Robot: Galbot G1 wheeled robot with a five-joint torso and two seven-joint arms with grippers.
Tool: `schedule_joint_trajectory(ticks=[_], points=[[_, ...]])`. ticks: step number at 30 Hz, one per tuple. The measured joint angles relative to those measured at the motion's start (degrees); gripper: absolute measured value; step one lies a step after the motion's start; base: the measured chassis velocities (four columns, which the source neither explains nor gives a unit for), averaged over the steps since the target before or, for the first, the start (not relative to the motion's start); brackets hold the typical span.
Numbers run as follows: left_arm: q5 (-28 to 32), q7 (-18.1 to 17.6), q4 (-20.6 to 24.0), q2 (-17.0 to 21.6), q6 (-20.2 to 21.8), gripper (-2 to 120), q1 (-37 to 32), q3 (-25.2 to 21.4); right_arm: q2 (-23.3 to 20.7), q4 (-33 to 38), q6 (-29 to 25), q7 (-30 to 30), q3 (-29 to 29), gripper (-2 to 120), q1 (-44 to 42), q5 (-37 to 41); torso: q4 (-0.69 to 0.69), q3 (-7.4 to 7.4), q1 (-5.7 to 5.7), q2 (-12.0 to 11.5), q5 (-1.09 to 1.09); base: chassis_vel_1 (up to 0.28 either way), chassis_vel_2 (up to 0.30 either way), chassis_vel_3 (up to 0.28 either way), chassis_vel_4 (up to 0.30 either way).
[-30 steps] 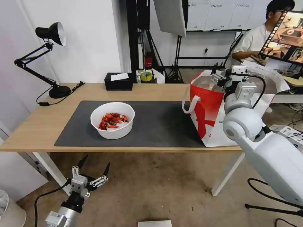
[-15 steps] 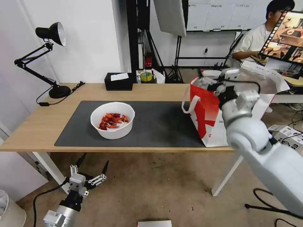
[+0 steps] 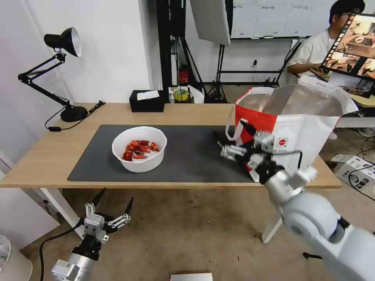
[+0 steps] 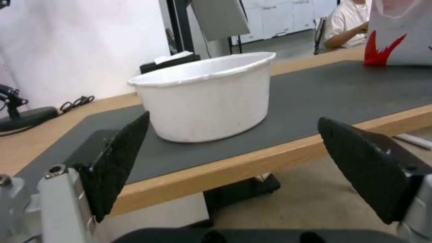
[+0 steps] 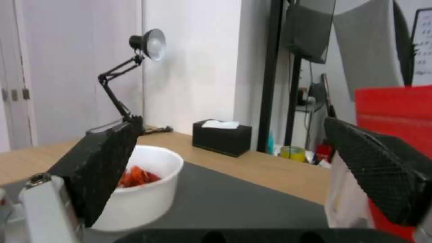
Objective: Pick up the trash from the table and place it into the takeout bag.
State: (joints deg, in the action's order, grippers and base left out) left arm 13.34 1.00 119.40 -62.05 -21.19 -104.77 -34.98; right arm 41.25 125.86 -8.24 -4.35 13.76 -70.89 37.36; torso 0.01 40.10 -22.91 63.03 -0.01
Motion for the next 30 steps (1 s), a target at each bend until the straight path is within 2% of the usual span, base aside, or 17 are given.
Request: schedule_joint_trajectory(ticks=[6,9,13,20,30], points=[[0.19,0.03,-0.80,0.28,-0.04,100,0.83,0.56,2.14,-1.06,-3.64,0.51,3.71,100,-9.50,-3.16,-0.01,0.00,0.00,0.00,0.01,0.000,0.000,0.000,0.000],[0.42,0.05,-1.38,0.43,-0.05,100,1.62,1.14,5.58,-2.69,-5.68,-0.19,6.66,100,-16.35,-5.52,-0.01,0.00,0.00,-0.01,0.00,0.000,0.000,0.000,0.000],[0.48,0.05,-1.87,0.43,-0.05,100,2.02,1.48,8.11,-5.16,-6.37,-0.85,7.93,100,-20.44,-7.31,-0.02,0.00,0.00,0.00,0.00,0.000,0.000,0.000,0.000],[0.57,0.05,-2.63,0.55,-0.05,100,2.52,1.79,10.09,-9.26,-6.84,-2.56,6.80,100,-21.79,-7.58,-0.01,0.00,0.00,-0.01,0.01,0.000,0.000,0.000,0.000],[0.92,0.05,-3.18,0.57,-0.05,100,2.87,1.88,12.21,-10.88,-6.04,-4.38,5.55,100,-20.61,-10.54,-0.01,0.00,0.00,-0.01,0.00,0.000,0.000,0.000,0.000]])
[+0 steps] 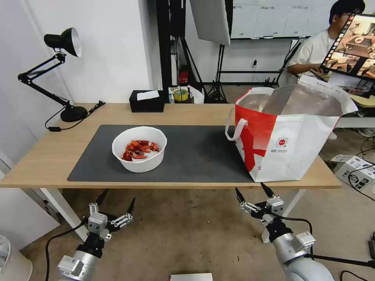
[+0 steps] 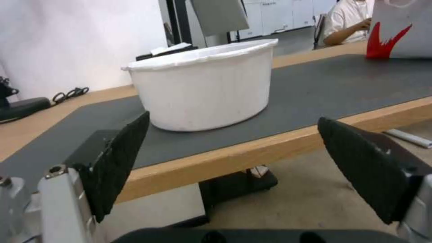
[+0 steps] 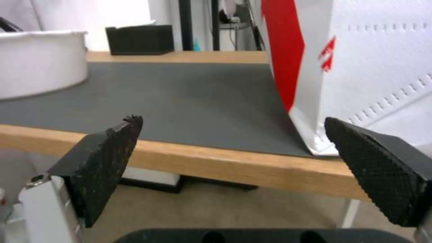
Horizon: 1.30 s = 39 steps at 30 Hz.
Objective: Pick up the trash from the table and place it into the takeout bag.
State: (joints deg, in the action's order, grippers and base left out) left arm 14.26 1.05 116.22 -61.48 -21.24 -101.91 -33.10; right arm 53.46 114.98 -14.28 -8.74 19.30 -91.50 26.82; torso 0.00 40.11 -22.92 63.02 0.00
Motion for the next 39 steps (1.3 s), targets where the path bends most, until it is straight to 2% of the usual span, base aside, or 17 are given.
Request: schedule_joint_trajectory(ticks=[10,18,19,21,22,24,25,27,28,30,32,33,36,37,39], points=[[1.31,0.10,0.95,0.40,0.05,100,0.25,-0.26,0.14,-0.56,0.16,-0.25,-0.25,100,0.41,-0.38,0.01,0.00,0.00,0.00,-0.01,0.000,0.000,0.000,0.000],[6.32,-1.74,5.05,3.82,4.28,100,2.59,-2.25,0.09,-0.56,0.20,-0.25,-0.28,100,0.45,-0.34,0.01,0.00,0.00,0.00,-0.01,0.000,0.000,0.000,0.000],[7.75,-2.24,5.25,4.94,5.40,100,3.50,-2.55,0.08,-0.55,0.21,-0.26,-0.28,100,0.46,-0.33,0.02,0.00,0.00,0.00,-0.01,0.000,0.000,0.000,0.000],[12.83,-4.84,6.86,9.53,10.46,100,6.31,-2.57,0.07,-0.52,0.22,-0.26,-0.28,100,0.47,-0.31,0.00,0.00,0.00,0.00,-0.01,0.000,0.000,0.000,0.000],[12.83,-4.84,6.86,9.53,10.46,100,6.31,-2.57,0.07,-0.52,0.22,-0.26,-0.28,100,0.47,-0.31,0.00,0.00,0.00,0.00,-0.01,0.000,0.000,0.000,0.000],[16.90,-7.00,7.48,14.02,14.00,100,9.78,-1.82,0.06,-0.51,0.24,-0.26,-0.28,100,0.48,-0.29,-0.01,0.00,0.00,0.00,0.01,0.000,0.000,0.000,0.000],[16.90,-7.00,7.48,14.02,14.00,100,9.78,-1.82,0.06,-0.51,0.24,-0.26,-0.28,100,0.48,-0.29,-0.01,0.00,0.00,0.00,0.01,0.000,0.000,0.000,0.000],[21.45,-8.75,6.64,18.54,16.59,100,14.43,-0.32,0.05,-0.50,0.26,-0.26,-0.28,100,0.48,-0.28,-0.01,0.01,0.00,0.00,0.00,0.000,0.000,0.000,0.000],[23.17,-9.11,6.15,20.14,17.19,100,16.22,0.28,0.05,-0.49,0.26,-0.26,-0.29,100,0.48,-0.28,-0.01,0.01,-0.01,0.00,-0.01,0.000,0.000,0.000,0.000],[23.17,-9.11,6.15,20.14,17.19,100,16.22,0.28,0.05,-0.49,0.26,-0.26,-0.29,100,0.48,-0.28,-0.01,0.01,-0.01,0.00,-0.01,0.000,0.000,0.000,0.000],[27.54,-9.44,5.01,24.72,18.86,100,19.22,0.92,0.04,-0.48,0.26,-0.26,-0.28,100,0.50,-0.26,-0.02,0.01,-0.01,0.00,0.00,0.000,0.000,0.000,0.000],[27.54,-9.44,5.01,24.72,18.86,100,19.22,0.92,0.04,-0.48,0.26,-0.26,-0.28,100,0.50,-0.26,-0.02,0.01,-0.01,0.00,0.00,0.000,0.000,0.000,0.000],[32.08,-9.46,3.13,28.89,20.17,100,21.89,0.87,0.03,-0.47,0.27,-0.26,-0.29,100,0.51,-0.24,0.03,0.01,0.00,0.00,-0.01,0.000,0.000,0.000,0.000],[32.08,-9.46,3.13,28.89,20.17,100,21.89,0.87,0.03,-0.47,0.27,-0.26,-0.29,100,0.51,-0.24,0.03,0.01,0.00,0.00,-0.01,0.000,0.000,0.000,0.000],[36.90,-9.40,0.67,31.76,21.41,100,27.06,3.27,0.03,-0.46,0.27,-0.26,-0.29,100,0.52,-0.24,-0.01,0.01,-0.01,0.00,-0.03,0.000,0.000,0.000,0.000]])
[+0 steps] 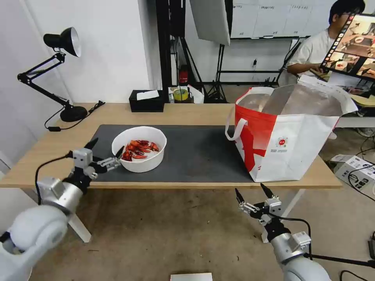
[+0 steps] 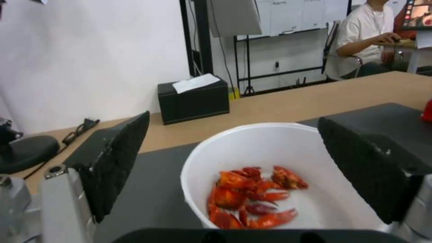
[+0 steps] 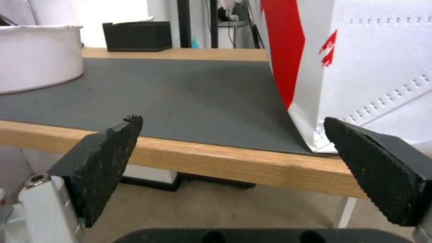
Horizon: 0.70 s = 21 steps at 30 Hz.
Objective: Pick up the trash from the table and place it into the takeout bag.
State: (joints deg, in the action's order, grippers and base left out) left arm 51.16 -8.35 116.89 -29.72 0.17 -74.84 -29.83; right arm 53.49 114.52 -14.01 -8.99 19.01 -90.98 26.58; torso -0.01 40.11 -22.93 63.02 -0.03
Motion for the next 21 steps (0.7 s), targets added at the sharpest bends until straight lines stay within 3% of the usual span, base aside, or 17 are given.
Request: schedule_joint_trajectory(ticks=[5,11,21], points=[[7.37,1.97,-4.80,3.06,3.29,100,8.71,4.00,0.00,0.02,0.00,0.00,0.00,100,0.01,0.00,0.00,0.00,0.00,0.00,0.04,0.000,0.000,0.000,0.000],[10.56,5.48,-8.64,4.19,6.96,100,12.31,6.28,-0.01,0.03,0.01,0.01,0.01,100,0.01,0.01,0.01,0.00,0.00,0.00,0.03,0.000,0.000,0.000,0.000],[19.28,8.89,-11.12,4.42,21.90,100,18.76,9.65,-0.01,0.04,0.00,0.02,0.01,100,0.01,0.01,0.01,0.00,0.01,0.00,0.03,0.000,0.000,0.000,0.000]])
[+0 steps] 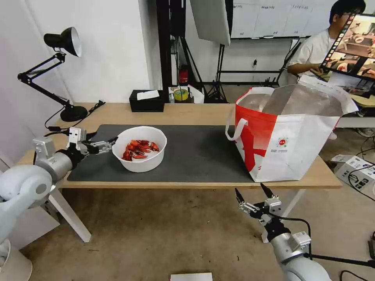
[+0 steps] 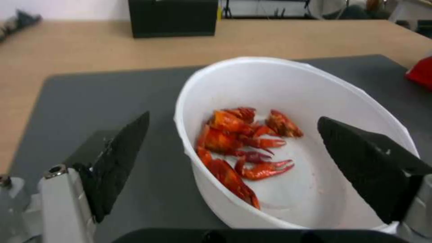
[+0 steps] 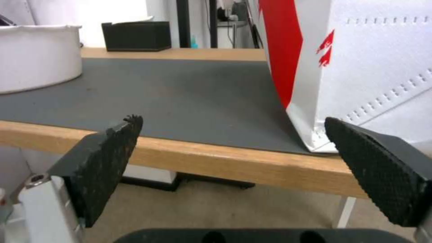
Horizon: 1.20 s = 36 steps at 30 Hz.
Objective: Pick up the trash from the table and place it into the takeout bag.
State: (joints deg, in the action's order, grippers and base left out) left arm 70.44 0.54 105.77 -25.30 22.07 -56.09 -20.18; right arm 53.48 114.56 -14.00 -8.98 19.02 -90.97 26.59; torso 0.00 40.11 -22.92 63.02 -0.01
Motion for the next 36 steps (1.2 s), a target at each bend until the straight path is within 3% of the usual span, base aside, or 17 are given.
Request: schedule_joint_trajectory(ticks=[2,5,6,8,9,12,13,15,17,20,23,36], points=[[0.93,0.01,-0.80,-0.05,1.76,100,1.77,1.22,0.00,0.00,0.00,0.00,0.00,100,0.00,0.00,0.00,0.00,0.00,0.00,0.01,0.000,0.000,0.000,0.000],[3.19,-1.22,-2.89,-0.44,7.62,100,7.43,5.50,0.00,0.00,0.00,0.00,0.00,100,0.00,0.00,0.00,0.00,0.00,0.00,0.00,0.000,0.000,0.000,0.000],[3.19,-1.22,-2.89,-0.44,7.62,100,7.43,5.50,0.00,0.00,0.00,0.00,0.00,100,0.00,0.00,0.00,0.00,0.00,0.00,0.00,0.000,0.000,0.000,0.000],[6.65,-5.62,-3.70,-1.14,12.92,100,12.33,8.66,0.00,0.00,0.00,0.00,0.01,100,0.00,0.00,0.00,0.00,0.00,0.00,0.01,0.000,0.000,0.000,0.000],[6.65,-5.62,-3.70,-1.14,12.92,100,12.33,8.66,0.00,0.00,0.00,0.00,0.01,100,0.00,0.00,0.00,0.00,0.00,0.00,0.01,0.000,0.000,0.000,0.000],[9.43,-11.88,-5.65,-2.48,17.11,100,17.85,12.64,0.00,0.01,0.00,0.00,0.00,100,0.00,0.00,-0.01,0.00,0.00,0.00,0.01,0.000,0.000,0.000,0.000],[9.43,-11.88,-5.65,-2.48,17.11,100,17.85,12.64,0.00,0.01,0.00,0.00,0.00,100,0.00,0.00,-0.01,0.00,0.00,0.00,0.01,0.000,0.000,0.000,0.000],[11.87,-15.45,-7.34,-3.43,19.18,100,20.42,14.41,0.00,0.00,0.00,0.00,0.00,100,0.00,0.00,-0.01,0.00,-0.01,0.00,0.01,0.000,0.000,0.000,0.000],[12.47,-16.33,-7.86,-3.70,19.71,100,21.14,14.90,0.00,0.00,0.00,0.00,0.01,100,0.00,0.00,-0.01,0.00,0.00,0.00,0.01,0.000,0.000,0.000,0.000],[15.83,-20.67,-9.06,-5.17,20.60,100,23.98,16.51,0.00,0.00,0.00,0.00,0.00,100,0.00,0.00,0.00,0.00,0.00,0.00,0.02,0.000,0.000,0.000,0.000],[17.80,-22.08,-9.76,-6.43,20.63,100,25.22,17.14,0.00,0.00,0.00,0.00,0.00,100,0.00,0.00,-0.01,0.00,0.00,0.00,0.00,0.000,0.000,0.000,0.000],[17.36,-23.25,-12.11,-9.21,20.37,100,26.21,19.18,0.00,0.00,0.00,0.00,0.00,100,0.00,0.00,0.00,0.00,0.00,0.00,0.00,0.000,0.000,0.000,0.000]])
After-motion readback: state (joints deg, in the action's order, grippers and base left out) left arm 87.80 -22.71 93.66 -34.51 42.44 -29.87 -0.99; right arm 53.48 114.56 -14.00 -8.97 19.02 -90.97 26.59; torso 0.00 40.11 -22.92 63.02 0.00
